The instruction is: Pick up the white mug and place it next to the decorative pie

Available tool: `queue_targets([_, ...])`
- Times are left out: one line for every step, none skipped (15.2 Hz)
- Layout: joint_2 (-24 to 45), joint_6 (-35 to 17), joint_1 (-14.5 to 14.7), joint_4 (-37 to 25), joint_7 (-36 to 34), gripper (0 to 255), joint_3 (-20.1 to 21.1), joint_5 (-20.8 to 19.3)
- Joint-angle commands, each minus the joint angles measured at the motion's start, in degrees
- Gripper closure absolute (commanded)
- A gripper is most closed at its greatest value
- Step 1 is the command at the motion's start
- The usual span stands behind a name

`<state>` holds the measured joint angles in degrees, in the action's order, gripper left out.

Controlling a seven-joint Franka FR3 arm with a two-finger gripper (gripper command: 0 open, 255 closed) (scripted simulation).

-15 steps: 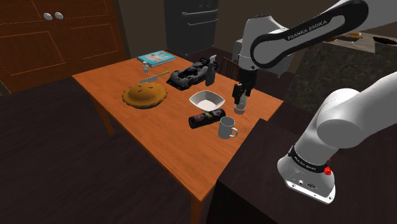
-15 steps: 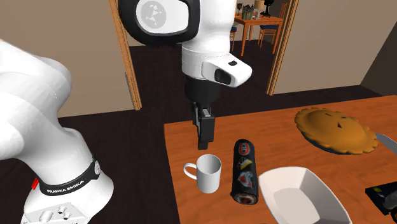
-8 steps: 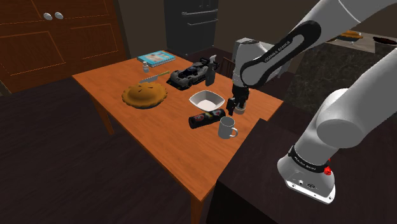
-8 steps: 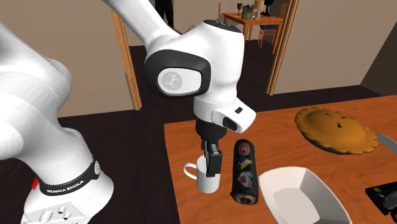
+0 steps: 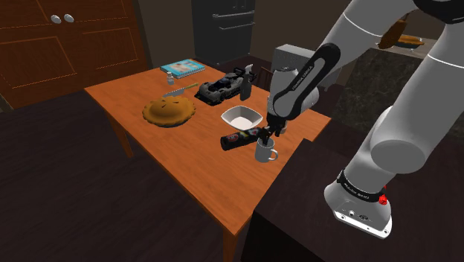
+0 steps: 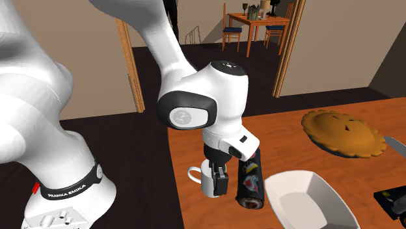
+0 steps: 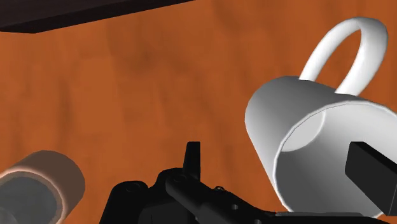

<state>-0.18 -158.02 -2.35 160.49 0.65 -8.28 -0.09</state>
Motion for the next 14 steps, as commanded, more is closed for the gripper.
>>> queue_targets([2.6, -2.3, 0.1, -0.4, 0.8, 0, 0.1, 1.1])
queue_targets([3.7, -3.3, 0.1, -0.4, 1.2, 0, 0.2, 1.6])
queue_targets([4.4, -3.9, 0.1, -0.5, 1.4, 0, 0.3, 1.9])
queue_targets([4.4, -3.9, 0.1, -0.5, 1.4, 0, 0.4, 1.9])
queue_targets([4.4, -3.9, 0.1, -0.5, 1.4, 0, 0.4, 1.9])
queue_targets([4.4, -3.9, 0.1, -0.5, 1.4, 0, 0.4, 1.9])
queue_targets([4.4, -3.9, 0.0, -0.5, 1.4, 0, 0.4, 1.9])
queue_targets([4.4, -3.9, 0.0, -0.5, 1.4, 0, 0.4, 1.9])
queue_targets([4.4, -3.9, 0.0, -0.5, 1.4, 0, 0.4, 1.9])
queue_targets([4.4, -3.9, 0.1, -0.5, 1.4, 0, 0.4, 1.9])
queue_targets([4.4, -3.9, 0.1, -0.5, 1.4, 255, 0.4, 1.9])
queue_targets([4.4, -3.9, 0.1, -0.5, 1.4, 255, 0.4, 1.9])
queue_targets([4.4, -3.9, 0.1, -0.5, 1.4, 255, 0.4, 1.9])
queue_targets([4.4, -3.9, 0.1, -0.5, 1.4, 255, 0.4, 1.9])
